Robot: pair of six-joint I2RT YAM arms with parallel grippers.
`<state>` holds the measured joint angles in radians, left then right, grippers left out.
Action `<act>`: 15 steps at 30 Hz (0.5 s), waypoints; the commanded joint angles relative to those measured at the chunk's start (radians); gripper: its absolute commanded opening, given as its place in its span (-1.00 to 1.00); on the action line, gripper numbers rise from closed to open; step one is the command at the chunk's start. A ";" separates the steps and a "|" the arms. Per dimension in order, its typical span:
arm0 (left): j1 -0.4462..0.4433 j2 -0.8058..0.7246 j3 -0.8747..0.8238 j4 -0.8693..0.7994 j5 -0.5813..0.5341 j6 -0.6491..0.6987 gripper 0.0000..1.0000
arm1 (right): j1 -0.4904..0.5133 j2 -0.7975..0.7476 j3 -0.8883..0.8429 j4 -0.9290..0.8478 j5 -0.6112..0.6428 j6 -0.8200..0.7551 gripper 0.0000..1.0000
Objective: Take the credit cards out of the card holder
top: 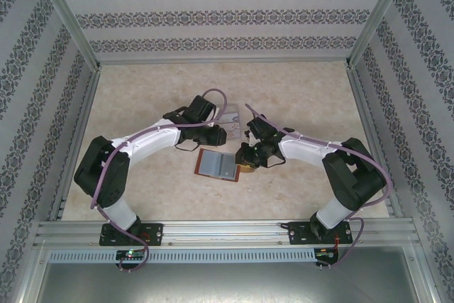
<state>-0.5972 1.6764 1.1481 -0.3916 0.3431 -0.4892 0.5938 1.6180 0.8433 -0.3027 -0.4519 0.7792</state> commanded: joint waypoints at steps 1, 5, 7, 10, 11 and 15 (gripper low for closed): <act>-0.025 0.013 -0.011 0.007 0.063 -0.062 -0.38 | 0.007 0.030 -0.033 0.077 -0.028 0.049 -0.56; -0.041 0.035 -0.019 0.014 0.084 -0.085 -0.40 | 0.008 0.061 -0.054 0.113 -0.031 0.051 -0.58; -0.049 0.046 -0.021 0.019 0.094 -0.093 -0.41 | 0.007 0.075 -0.059 0.123 -0.032 0.049 -0.58; -0.059 0.071 -0.019 0.015 0.113 -0.111 -0.44 | 0.003 0.090 -0.062 0.126 -0.031 0.040 -0.59; -0.062 0.079 -0.017 0.013 0.122 -0.115 -0.46 | 0.002 0.092 -0.064 0.123 -0.028 0.036 -0.60; -0.079 0.105 -0.014 0.001 0.136 -0.126 -0.49 | -0.008 0.087 -0.069 0.113 -0.021 0.024 -0.62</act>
<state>-0.6544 1.7626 1.1381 -0.3882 0.4488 -0.5877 0.5926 1.6806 0.7979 -0.1810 -0.4911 0.8131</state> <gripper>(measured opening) 0.256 0.190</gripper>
